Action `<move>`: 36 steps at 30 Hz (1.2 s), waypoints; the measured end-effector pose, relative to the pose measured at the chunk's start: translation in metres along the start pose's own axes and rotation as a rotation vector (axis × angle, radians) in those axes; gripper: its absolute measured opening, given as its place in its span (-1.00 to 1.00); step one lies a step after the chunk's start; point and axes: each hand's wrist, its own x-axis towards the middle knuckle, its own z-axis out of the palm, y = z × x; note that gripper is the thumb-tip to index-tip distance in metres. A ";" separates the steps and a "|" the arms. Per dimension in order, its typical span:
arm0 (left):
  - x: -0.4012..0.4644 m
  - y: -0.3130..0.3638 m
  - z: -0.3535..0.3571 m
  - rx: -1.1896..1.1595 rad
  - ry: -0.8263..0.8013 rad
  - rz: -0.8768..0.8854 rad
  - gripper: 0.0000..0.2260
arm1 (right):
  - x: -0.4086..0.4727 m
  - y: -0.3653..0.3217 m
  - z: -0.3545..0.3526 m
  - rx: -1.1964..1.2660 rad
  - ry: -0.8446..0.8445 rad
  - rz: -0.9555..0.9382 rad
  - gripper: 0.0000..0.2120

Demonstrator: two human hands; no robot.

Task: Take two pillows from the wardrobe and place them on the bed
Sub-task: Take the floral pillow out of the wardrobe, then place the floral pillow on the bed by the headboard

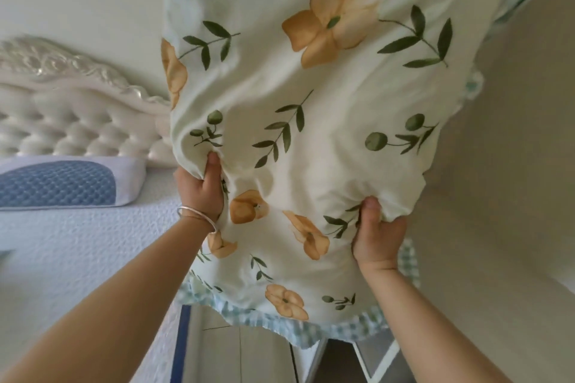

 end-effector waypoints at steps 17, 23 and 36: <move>0.176 -0.176 -0.125 0.247 0.336 -0.172 -0.25 | 0.045 0.124 0.314 -0.011 -0.433 0.275 -0.59; 0.221 -0.229 -0.154 0.342 0.429 -0.249 -0.24 | 0.052 0.166 0.408 -0.001 -0.584 0.311 -0.61; 0.330 -0.394 -0.132 0.549 0.524 -0.342 -0.32 | 0.098 0.347 0.607 0.059 -0.873 0.413 -0.69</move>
